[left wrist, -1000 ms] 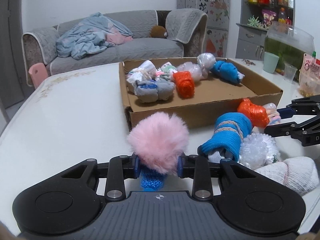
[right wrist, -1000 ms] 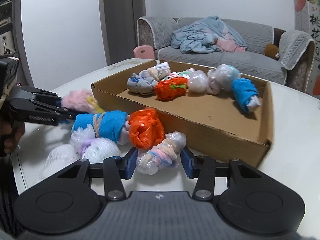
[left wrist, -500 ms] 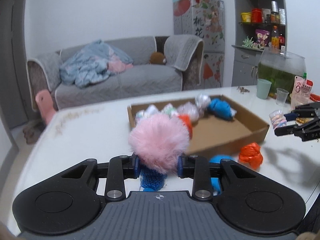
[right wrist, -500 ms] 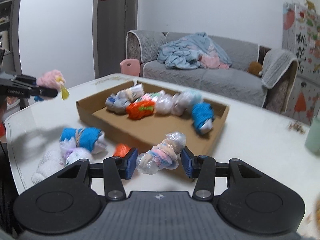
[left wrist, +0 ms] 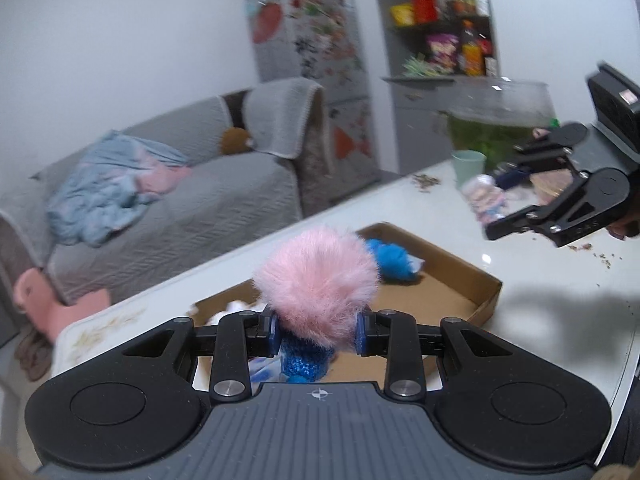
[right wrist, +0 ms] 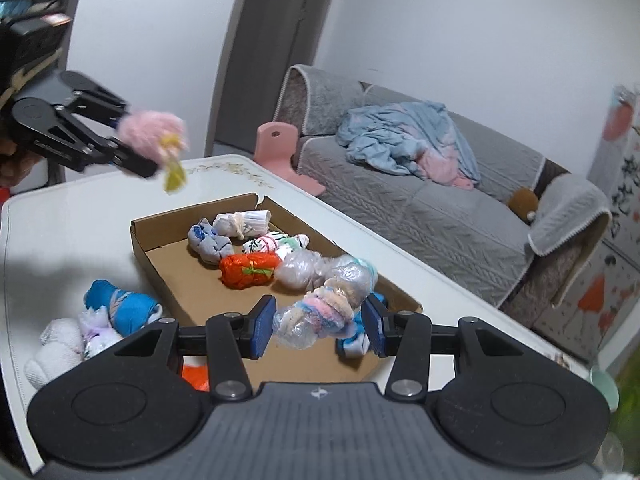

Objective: Organize objects
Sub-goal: 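Carry both bundles into the box and open both tools to release them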

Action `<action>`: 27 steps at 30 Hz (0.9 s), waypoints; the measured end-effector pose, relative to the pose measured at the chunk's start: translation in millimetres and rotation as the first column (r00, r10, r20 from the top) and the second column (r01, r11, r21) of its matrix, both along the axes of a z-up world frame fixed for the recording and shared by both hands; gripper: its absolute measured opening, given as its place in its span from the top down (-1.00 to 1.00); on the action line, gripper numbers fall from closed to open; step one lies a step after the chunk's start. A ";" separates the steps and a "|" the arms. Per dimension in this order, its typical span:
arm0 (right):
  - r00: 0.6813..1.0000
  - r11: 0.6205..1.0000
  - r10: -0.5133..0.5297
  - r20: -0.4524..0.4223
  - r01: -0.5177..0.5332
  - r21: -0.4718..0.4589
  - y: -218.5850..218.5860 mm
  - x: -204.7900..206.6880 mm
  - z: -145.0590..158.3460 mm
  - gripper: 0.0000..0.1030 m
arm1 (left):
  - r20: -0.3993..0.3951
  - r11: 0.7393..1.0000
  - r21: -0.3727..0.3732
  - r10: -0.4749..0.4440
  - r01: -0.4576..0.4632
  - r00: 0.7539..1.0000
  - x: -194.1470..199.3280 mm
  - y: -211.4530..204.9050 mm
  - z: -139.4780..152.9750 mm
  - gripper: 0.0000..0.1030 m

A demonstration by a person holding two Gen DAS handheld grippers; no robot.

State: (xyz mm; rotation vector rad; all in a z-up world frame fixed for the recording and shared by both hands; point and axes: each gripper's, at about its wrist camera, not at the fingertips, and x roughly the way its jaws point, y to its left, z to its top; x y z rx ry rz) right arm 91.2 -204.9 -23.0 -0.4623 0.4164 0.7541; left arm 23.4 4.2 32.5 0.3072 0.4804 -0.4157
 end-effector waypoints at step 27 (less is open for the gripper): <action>0.957 0.917 0.203 -0.209 -0.260 -0.302 78.4 92.6 -74.6 0.15 | -0.334 0.990 0.068 -0.093 0.122 0.938 147.9 -64.1 -118.5 0.21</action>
